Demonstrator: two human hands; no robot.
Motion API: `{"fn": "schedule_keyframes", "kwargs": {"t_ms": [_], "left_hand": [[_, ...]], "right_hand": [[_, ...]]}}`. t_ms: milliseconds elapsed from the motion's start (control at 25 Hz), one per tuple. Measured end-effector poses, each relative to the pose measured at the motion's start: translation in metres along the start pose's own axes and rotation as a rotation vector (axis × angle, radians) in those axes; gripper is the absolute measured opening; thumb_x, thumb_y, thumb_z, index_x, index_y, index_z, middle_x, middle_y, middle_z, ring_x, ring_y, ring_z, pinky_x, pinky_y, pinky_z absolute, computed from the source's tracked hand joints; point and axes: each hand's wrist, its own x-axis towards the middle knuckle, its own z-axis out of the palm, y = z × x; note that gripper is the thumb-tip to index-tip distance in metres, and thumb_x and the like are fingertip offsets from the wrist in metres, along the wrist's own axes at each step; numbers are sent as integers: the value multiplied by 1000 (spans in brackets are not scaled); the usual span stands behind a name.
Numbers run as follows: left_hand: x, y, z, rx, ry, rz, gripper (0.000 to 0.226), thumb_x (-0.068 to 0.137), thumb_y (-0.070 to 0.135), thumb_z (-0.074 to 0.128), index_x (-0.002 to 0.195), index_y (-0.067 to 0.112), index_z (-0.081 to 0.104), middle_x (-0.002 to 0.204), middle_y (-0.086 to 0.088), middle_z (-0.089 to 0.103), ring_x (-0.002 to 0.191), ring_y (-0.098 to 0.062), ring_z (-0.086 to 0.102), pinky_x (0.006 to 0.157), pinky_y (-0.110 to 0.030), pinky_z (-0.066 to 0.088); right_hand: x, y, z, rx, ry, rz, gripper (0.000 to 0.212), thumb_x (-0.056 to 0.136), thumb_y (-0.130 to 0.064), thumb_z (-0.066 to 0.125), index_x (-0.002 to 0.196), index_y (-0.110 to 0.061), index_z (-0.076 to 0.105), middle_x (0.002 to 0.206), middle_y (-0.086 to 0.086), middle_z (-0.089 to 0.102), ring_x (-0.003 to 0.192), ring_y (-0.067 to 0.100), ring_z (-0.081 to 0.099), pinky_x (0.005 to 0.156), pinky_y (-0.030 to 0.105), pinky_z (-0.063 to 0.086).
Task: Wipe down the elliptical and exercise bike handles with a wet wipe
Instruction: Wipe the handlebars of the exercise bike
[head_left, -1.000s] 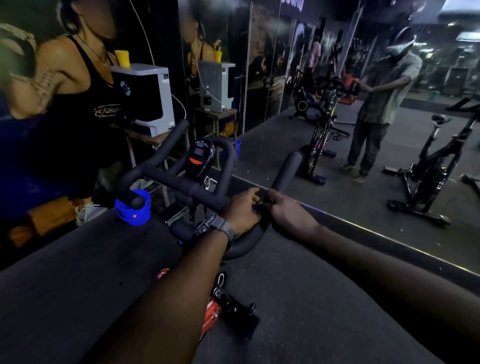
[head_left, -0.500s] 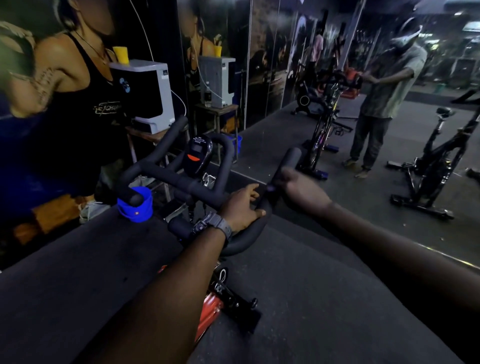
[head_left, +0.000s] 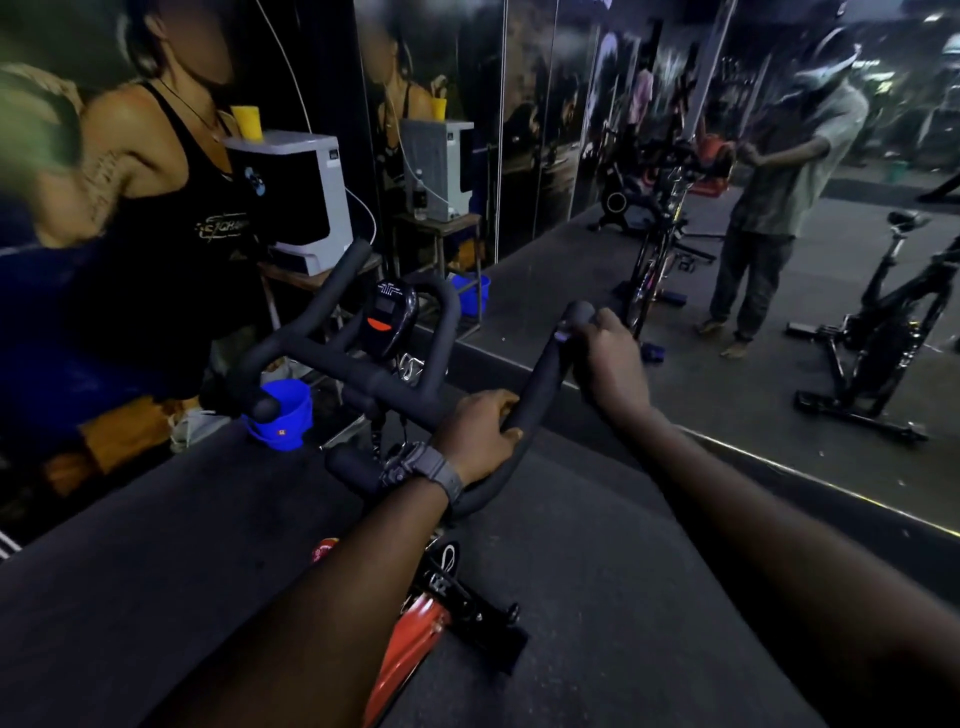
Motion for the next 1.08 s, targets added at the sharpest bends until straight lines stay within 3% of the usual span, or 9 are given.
{"fn": "schedule_keyframes", "kwargs": {"t_ms": [120, 200, 280, 360, 520, 680, 760, 960, 1080], "left_hand": [[7, 12, 6, 13, 22, 2, 36, 83, 22, 64, 119, 20, 62, 113, -8, 63, 106, -28, 62, 91, -39, 51], [11, 17, 11, 65, 65, -39, 33, 88, 21, 64, 121, 16, 59, 116, -8, 60, 110, -29, 58, 92, -36, 46], [14, 21, 16, 94, 110, -85, 32, 89, 19, 65, 120, 15, 58, 117, -7, 60, 111, -27, 57, 91, -34, 44], [15, 24, 19, 120, 147, -103, 29, 87, 19, 67, 115, 15, 60, 113, -6, 62, 107, -26, 58, 88, -33, 43], [21, 28, 19, 122, 208, -132, 28, 85, 24, 69, 111, 17, 62, 106, -3, 65, 101, -24, 61, 82, -31, 43], [18, 34, 23, 145, 228, -161, 30, 87, 23, 69, 117, 17, 64, 110, -2, 67, 103, -23, 62, 86, -31, 46], [14, 35, 22, 151, 229, -157, 35, 87, 21, 69, 122, 18, 65, 115, -2, 68, 106, -21, 63, 90, -28, 46], [6, 35, 9, 113, 161, -126, 42, 84, 10, 72, 126, 13, 66, 118, -2, 70, 105, -16, 67, 91, -16, 43], [-7, 34, 3, 144, 112, -96, 40, 85, 9, 71, 125, 11, 67, 121, -3, 70, 109, -15, 65, 91, -15, 42]], "right_hand": [[-87, -29, 35, 269, 42, 52, 24, 81, 0, 66, 103, -9, 73, 89, 10, 63, 83, 21, 55, 72, 25, 38], [-64, -20, 43, 460, 145, 364, 21, 84, -2, 63, 97, -16, 72, 92, 3, 69, 86, 17, 63, 79, 21, 44], [-14, 0, 41, 664, 232, 726, 18, 87, -7, 60, 93, -22, 69, 88, -2, 72, 82, 13, 68, 83, 29, 53], [-10, 4, 54, 1003, 295, 887, 14, 91, -6, 61, 95, -18, 67, 78, -5, 68, 67, -2, 63, 69, 20, 54], [-93, -39, 74, 1527, 157, 940, 13, 96, 0, 57, 102, -10, 63, 89, 8, 66, 75, 9, 59, 66, 19, 49], [-3, 22, 71, 1569, 107, 1058, 25, 95, 1, 55, 119, -2, 61, 98, 10, 64, 76, 12, 58, 61, 20, 49], [-5, 23, 74, 1681, 71, 1035, 28, 96, 4, 52, 122, -2, 59, 101, 9, 66, 80, 12, 61, 69, 22, 52], [-124, -38, 86, 1874, -419, 999, 26, 94, 13, 45, 92, -8, 61, 84, 8, 67, 79, 16, 59, 67, 20, 55], [-95, -34, 88, 1917, -282, 1115, 30, 94, 15, 39, 94, -7, 59, 86, 11, 69, 77, 17, 65, 71, 26, 56]]}}
